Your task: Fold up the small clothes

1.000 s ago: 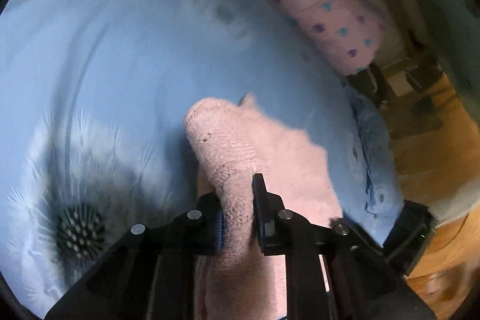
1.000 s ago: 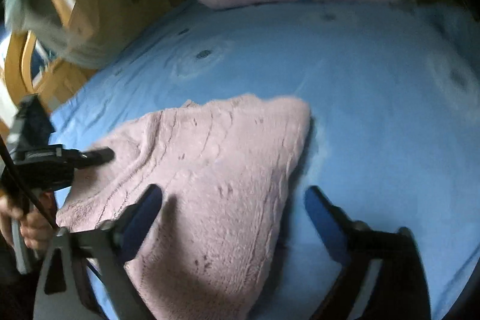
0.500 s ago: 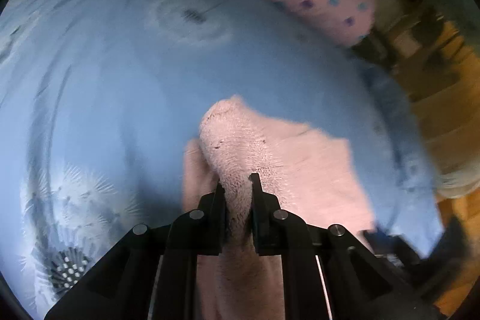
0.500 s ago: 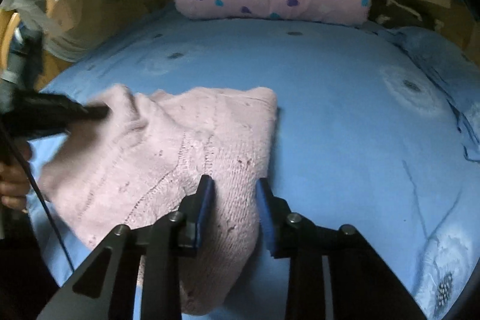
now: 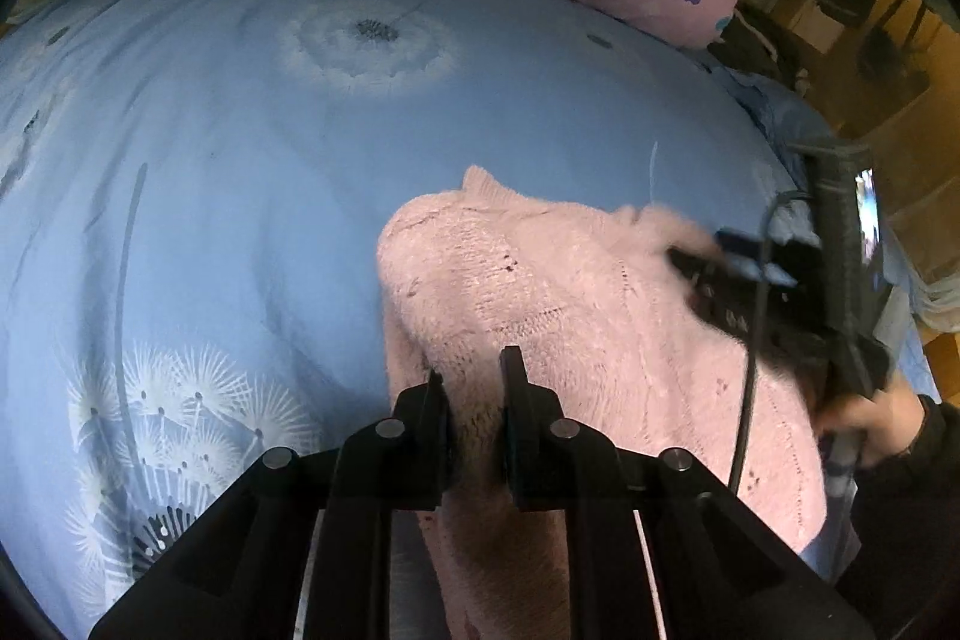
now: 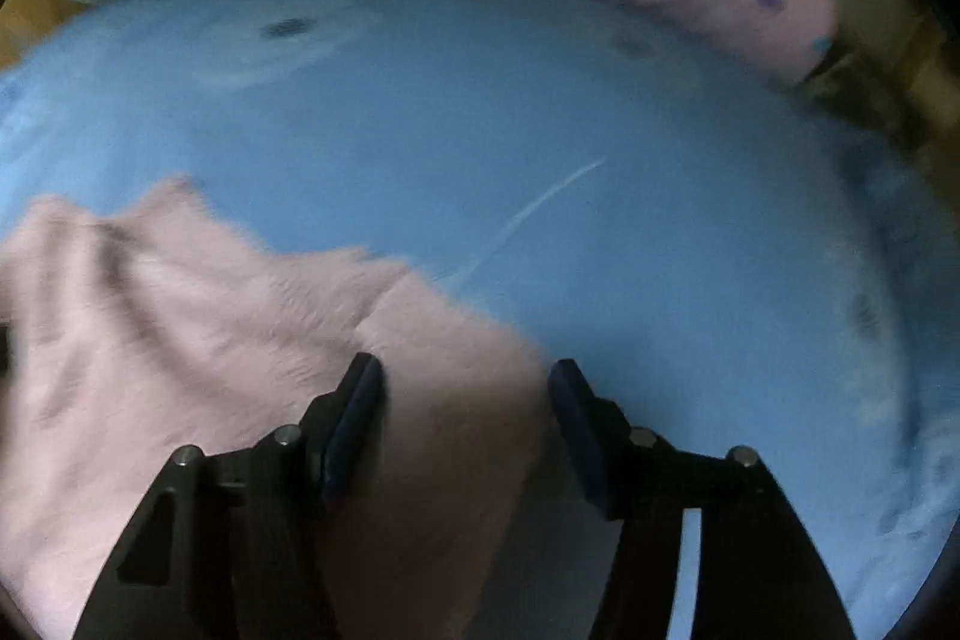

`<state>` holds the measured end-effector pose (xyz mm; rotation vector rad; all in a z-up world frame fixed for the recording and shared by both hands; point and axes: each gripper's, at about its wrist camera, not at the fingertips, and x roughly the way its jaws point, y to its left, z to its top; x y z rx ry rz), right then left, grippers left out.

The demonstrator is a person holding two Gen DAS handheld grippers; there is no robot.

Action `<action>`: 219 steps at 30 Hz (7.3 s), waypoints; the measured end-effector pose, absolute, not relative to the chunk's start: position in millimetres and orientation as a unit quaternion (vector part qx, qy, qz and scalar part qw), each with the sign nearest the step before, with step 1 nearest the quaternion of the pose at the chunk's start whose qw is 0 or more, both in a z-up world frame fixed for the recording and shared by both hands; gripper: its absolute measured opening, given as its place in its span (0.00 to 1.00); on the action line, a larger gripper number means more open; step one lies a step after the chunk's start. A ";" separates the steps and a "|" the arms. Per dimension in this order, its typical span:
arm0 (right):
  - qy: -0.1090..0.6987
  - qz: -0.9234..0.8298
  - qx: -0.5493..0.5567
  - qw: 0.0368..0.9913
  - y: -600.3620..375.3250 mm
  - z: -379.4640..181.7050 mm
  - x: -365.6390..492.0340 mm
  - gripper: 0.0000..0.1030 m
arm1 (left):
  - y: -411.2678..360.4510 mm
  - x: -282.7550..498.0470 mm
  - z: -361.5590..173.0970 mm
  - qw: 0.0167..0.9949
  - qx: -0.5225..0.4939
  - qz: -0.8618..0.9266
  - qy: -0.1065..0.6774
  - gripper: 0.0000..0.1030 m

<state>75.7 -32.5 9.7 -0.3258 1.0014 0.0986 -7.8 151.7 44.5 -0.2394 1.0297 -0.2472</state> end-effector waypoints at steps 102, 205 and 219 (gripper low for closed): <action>0.522 0.176 0.333 0.766 -191.7 -2.5 -81.7 0.77 | 117.6 -58.0 -14.5 0.741 -0.327 -0.264 0.524 0.42; 0.484 0.103 0.086 0.865 -182.9 82.3 -83.1 0.88 | 106.7 -40.3 77.0 0.829 -0.186 -0.237 0.471 0.28; 0.413 0.056 -0.179 0.891 -104.5 77.9 -239.2 0.94 | 79.7 -154.3 40.8 0.817 -0.165 -0.243 0.497 0.00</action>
